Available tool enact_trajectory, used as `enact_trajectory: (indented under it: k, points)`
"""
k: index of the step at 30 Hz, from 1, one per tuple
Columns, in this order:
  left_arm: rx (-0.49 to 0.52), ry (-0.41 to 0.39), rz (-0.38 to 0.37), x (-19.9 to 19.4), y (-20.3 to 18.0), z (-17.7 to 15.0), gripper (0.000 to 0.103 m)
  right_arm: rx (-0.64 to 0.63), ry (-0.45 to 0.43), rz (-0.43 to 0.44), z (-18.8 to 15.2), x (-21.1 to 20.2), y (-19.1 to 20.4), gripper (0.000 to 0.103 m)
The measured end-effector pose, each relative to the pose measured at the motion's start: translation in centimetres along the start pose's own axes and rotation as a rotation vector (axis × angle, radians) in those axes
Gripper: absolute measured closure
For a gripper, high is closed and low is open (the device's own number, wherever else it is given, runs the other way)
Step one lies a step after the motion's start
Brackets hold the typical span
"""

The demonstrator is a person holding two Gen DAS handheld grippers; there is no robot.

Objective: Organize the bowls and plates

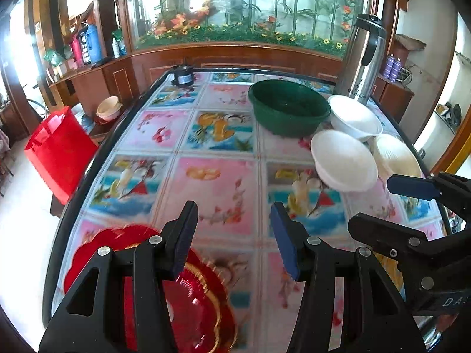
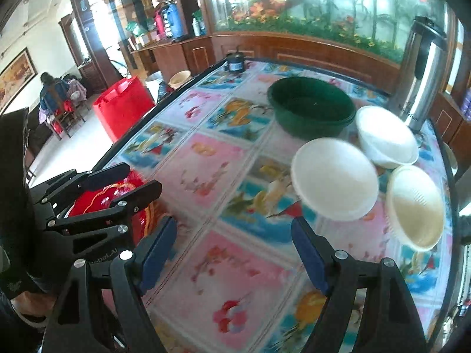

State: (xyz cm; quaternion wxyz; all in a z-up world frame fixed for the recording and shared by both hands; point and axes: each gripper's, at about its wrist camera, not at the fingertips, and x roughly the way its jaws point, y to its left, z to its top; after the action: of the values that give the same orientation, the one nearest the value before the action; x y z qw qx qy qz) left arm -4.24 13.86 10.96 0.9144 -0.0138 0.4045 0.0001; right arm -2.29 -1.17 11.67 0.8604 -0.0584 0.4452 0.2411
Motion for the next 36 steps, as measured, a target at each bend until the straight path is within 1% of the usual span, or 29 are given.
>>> enact_trajectory:
  k: [8, 15, 19, 22, 25, 32, 36]
  points:
    - [-0.012, 0.003, 0.014, 3.0, -1.4, 3.7, 0.051, 0.03, 0.005, -0.043, 2.6, 2.1, -3.7, 0.023]
    - [-0.018, 0.007, 0.036, 5.8, -2.4, 6.7, 0.051, 0.06, 0.006, -0.043, 4.7, 3.6, -6.6, 0.023]
    - [-0.047, 0.001, 0.048, 7.1, -2.2, 8.7, 0.051, 0.107, 0.007, -0.029, 6.1, 4.3, -8.7, 0.023]
    - [-0.058, 0.018, 0.059, 8.5, -2.0, 9.9, 0.051, 0.132, 0.01, -0.019, 7.0, 4.8, -10.0, 0.023]
    - [-0.073, 0.026, 0.074, 10.0, -2.0, 11.1, 0.051, 0.159, 0.017, 0.011, 8.1, 5.5, -11.3, 0.023]
    - [-0.098, 0.042, 0.078, 12.5, -2.2, 12.8, 0.051, 0.234, 0.045, 0.061, 9.8, 7.4, -14.0, 0.023]
    - [-0.11, 0.052, 0.07, 13.7, -2.4, 13.6, 0.051, 0.248, 0.039, 0.078, 10.9, 7.9, -15.0, 0.023]
